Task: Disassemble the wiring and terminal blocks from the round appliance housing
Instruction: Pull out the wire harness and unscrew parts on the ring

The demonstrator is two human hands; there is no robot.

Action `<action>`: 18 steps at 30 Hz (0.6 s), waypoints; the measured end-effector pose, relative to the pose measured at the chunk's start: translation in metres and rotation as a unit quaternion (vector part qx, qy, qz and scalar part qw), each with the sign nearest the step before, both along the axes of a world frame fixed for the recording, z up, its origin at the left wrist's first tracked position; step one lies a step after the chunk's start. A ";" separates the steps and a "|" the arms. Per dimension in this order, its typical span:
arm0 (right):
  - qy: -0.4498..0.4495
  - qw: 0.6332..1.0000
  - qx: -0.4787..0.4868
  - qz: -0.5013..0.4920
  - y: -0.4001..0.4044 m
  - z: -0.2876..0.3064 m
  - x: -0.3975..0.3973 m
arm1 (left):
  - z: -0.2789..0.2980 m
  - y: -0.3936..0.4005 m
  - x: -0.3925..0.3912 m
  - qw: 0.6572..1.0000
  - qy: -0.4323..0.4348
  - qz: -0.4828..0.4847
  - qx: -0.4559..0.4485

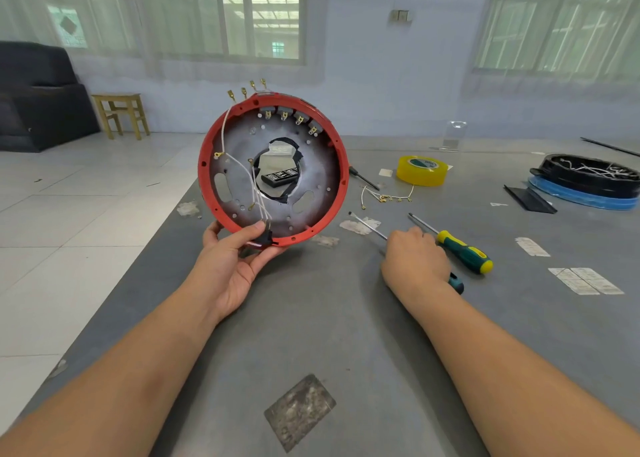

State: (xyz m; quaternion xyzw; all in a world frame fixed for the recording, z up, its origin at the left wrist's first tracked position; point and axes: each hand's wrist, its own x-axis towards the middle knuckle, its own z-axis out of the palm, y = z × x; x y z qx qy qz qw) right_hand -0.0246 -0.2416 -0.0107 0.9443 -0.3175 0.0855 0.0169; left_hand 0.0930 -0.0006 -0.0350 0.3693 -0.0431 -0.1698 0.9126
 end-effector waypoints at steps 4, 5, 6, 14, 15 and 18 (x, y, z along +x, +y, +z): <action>-0.130 0.990 0.051 0.028 0.003 0.002 0.002 | 0.001 0.002 0.002 0.999 -0.022 0.024 0.007; -0.164 0.984 0.055 0.032 0.004 0.002 0.004 | 0.001 0.003 0.003 0.999 -0.027 0.030 0.010; -0.188 0.980 0.054 0.036 0.006 0.003 0.005 | 0.002 0.004 0.003 0.999 -0.030 0.037 0.012; -0.318 0.924 0.071 0.199 0.019 0.002 0.002 | 0.002 0.003 0.006 0.997 -0.018 0.075 0.007; -0.319 0.914 0.083 0.235 0.022 0.002 0.000 | 0.002 0.003 0.006 0.997 -0.013 0.073 0.006; -0.322 0.902 0.062 0.281 0.033 -0.003 -0.003 | 0.002 0.004 0.007 0.998 0.002 0.055 0.006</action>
